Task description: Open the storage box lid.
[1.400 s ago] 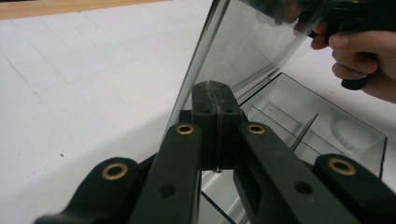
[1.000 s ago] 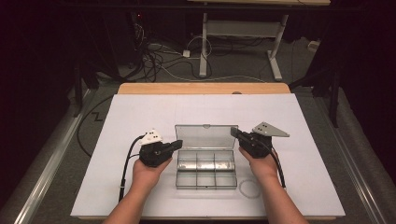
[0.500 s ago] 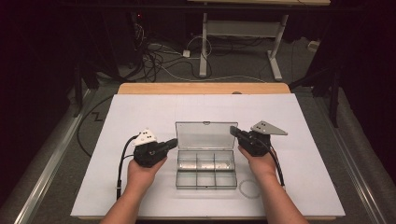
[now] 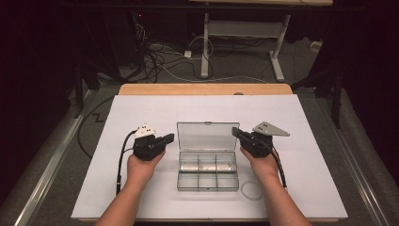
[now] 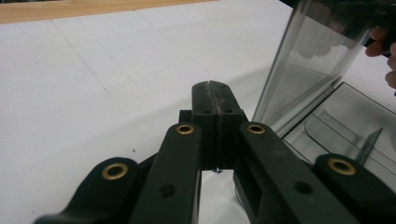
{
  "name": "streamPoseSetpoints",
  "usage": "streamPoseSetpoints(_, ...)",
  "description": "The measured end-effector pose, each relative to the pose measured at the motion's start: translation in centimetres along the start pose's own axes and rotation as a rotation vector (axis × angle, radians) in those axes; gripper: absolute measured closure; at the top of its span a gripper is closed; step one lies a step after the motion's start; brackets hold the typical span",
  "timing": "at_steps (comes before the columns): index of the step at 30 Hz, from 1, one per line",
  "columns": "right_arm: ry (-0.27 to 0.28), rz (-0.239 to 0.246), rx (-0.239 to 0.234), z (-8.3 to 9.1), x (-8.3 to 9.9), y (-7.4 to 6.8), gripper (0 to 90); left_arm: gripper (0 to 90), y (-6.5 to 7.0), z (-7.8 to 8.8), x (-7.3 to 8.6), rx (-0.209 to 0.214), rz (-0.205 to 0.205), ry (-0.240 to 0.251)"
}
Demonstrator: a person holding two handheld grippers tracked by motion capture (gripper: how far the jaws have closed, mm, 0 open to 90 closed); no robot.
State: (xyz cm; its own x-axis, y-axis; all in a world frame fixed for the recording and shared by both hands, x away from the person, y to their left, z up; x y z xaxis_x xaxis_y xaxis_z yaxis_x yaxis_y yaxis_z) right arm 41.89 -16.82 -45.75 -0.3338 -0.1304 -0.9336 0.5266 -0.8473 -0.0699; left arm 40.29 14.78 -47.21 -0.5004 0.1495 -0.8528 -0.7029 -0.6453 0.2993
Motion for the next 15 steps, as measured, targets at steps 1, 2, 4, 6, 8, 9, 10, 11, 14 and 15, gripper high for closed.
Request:
streamPoseSetpoints(1,0.000,0.000,0.001,0.0,0.0,0.0,90.0,87.9,-0.1,-0.2,-0.2,0.000,0.004,-0.001)
streamPoseSetpoints(2,0.000,0.000,0.001,0.0,0.0,0.0,90.0,87.9,-0.1,-0.4,-0.3,0.003,0.009,0.000)
streamPoseSetpoints(4,-0.002,0.000,0.003,0.0,0.0,0.1,90.0,87.9,-0.1,-0.8,-0.6,0.004,0.008,-0.001)
streamPoseSetpoints(6,-0.003,0.000,0.004,0.0,0.0,0.1,90.0,87.9,-0.1,-1.1,-0.8,0.008,0.008,0.000)
streamPoseSetpoints(8,-0.002,0.001,0.005,0.0,0.0,0.1,90.0,87.9,0.0,-1.3,-1.0,0.014,0.014,0.003)
streamPoseSetpoints(9,-0.002,0.000,0.005,-0.1,0.0,0.1,90.0,87.9,0.0,-1.5,-1.1,0.018,0.011,0.003)
streamPoseSetpoints(10,-0.003,-0.001,0.005,-0.1,0.0,0.1,90.0,87.9,0.1,-1.6,-1.1,0.019,0.009,0.004)
streamPoseSetpoints(11,-0.002,-0.001,0.005,-0.1,0.0,0.1,90.0,87.9,0.1,-1.7,-1.2,0.023,0.012,0.009)
streamPoseSetpoints(14,-0.007,0.000,0.007,-0.4,0.1,0.3,90.0,87.9,0.1,-2.1,-1.2,0.027,0.007,0.012)
streamPoseSetpoints(15,-0.009,-0.003,0.009,-0.5,0.1,0.3,90.0,87.9,0.1,-2.3,-1.1,0.031,0.006,0.010)
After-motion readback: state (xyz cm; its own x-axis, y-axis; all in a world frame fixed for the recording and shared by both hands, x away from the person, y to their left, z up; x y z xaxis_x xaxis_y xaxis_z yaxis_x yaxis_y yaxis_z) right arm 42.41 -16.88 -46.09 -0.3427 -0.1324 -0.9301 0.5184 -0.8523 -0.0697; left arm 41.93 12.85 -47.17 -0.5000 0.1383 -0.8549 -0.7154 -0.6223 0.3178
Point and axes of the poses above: each handheld gripper's, and its own axes: z roughly backward along the jaws, x roughly out of its underside, y roughly to its right, the point moved 4 cm from there along -z, roughly forward along the jaws, and after that the axes turned 7 degrees about x, right-handed, at the moved point
